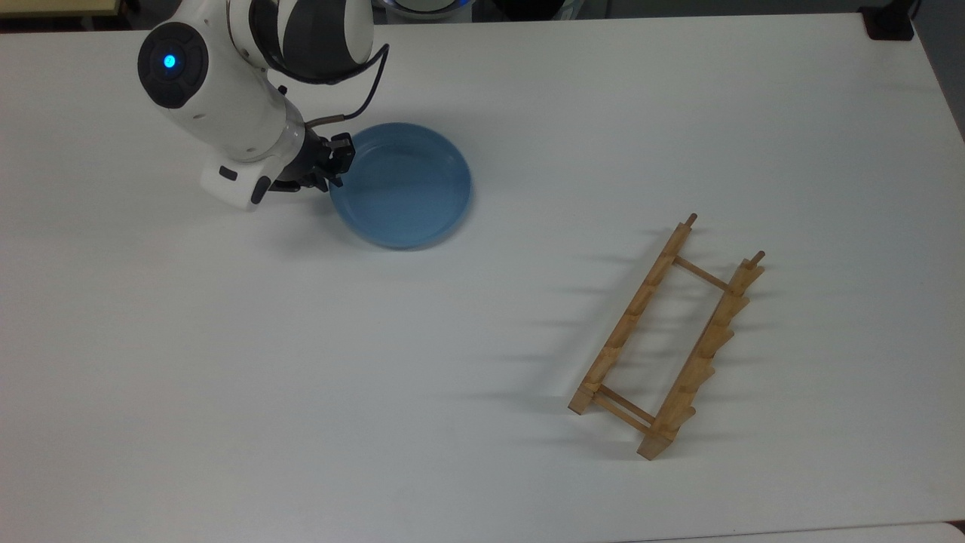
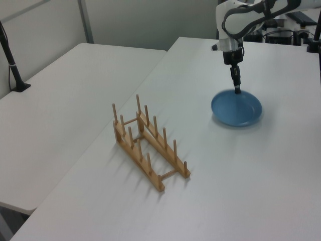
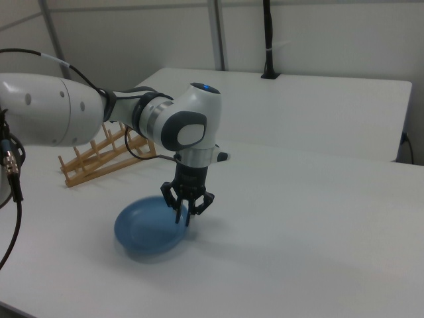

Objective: Pick plate from plate rack

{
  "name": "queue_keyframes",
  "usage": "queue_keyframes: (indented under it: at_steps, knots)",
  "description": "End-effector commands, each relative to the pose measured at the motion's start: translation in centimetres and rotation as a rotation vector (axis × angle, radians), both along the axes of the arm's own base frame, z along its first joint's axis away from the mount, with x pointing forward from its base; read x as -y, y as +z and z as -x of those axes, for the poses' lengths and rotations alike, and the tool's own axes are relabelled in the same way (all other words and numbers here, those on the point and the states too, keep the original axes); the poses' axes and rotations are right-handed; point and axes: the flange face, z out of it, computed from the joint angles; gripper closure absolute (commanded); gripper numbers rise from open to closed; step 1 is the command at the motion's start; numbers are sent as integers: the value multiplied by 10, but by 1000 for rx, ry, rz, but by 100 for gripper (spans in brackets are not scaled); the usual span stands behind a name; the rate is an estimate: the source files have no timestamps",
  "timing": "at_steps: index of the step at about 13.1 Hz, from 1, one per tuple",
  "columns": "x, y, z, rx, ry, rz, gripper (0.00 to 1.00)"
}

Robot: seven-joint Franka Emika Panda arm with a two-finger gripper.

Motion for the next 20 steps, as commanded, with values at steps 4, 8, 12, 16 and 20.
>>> queue_keyframes:
  at_steps: [4,8,12,16,20]
  knots:
    - [12,54,-1,84,-155,35,0]
    - [-9,164,20,173,-382,95,0]
    - [-48,247,45,200,-601,135,0]
    - [-92,295,72,190,-693,145,0]
    - [-96,307,75,227,-656,152,0]
